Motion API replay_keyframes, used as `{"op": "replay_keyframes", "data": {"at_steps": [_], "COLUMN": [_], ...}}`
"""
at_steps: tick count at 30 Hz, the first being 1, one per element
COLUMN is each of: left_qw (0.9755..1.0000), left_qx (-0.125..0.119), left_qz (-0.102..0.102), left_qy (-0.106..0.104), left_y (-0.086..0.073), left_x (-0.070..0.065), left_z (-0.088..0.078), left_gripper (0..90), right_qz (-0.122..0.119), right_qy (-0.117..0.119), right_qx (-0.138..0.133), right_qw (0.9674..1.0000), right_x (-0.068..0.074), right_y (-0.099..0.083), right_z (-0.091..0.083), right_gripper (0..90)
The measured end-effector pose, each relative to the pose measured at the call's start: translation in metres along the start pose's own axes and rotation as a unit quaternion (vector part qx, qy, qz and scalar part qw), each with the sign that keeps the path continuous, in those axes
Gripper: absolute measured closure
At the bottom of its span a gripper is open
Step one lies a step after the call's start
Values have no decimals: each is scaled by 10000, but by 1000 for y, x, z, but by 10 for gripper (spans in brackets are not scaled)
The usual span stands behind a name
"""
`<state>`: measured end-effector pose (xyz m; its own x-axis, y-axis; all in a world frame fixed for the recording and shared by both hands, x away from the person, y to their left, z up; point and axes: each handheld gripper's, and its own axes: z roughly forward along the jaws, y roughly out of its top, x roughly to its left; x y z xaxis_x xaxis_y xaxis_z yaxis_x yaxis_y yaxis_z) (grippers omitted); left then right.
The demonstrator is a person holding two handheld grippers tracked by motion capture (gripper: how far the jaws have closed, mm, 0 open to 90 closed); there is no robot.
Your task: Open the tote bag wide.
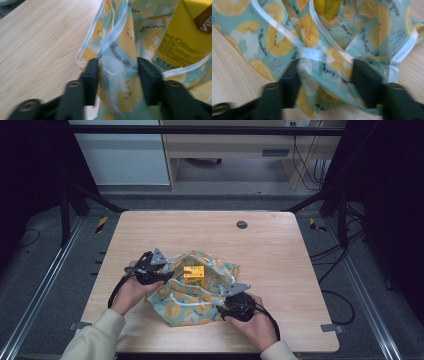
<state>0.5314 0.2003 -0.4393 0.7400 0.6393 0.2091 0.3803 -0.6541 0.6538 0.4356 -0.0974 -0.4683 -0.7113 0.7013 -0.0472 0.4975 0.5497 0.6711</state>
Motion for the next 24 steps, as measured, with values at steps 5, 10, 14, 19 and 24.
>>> {"op": "replay_keyframes", "data": {"at_steps": [5,10,14,19,24], "left_qw": [9999,9994,9989,9988,9988], "left_qx": [-26,164,199,247,280], "left_qz": [-38,-206,-328,-305,-240], "left_qy": [146,221,259,276,335], "left_y": [-1,-11,-19,-23,-24], "left_x": [4,16,22,24,25], "left_z": [0,9,16,21,24], "left_gripper": [831,888,891,891,891], "right_qz": [-47,52,113,134,51], "right_qy": [75,110,118,171,243], "right_qx": [13,112,254,378,522], "right_qw": [10000,9999,9995,9990,9983], "right_x": [-4,-10,-15,-18,-19], "right_y": [-2,-8,-14,-18,-21], "right_z": [-3,-5,-6,-4,-1], "right_gripper": [825,883,891,894,898]}}
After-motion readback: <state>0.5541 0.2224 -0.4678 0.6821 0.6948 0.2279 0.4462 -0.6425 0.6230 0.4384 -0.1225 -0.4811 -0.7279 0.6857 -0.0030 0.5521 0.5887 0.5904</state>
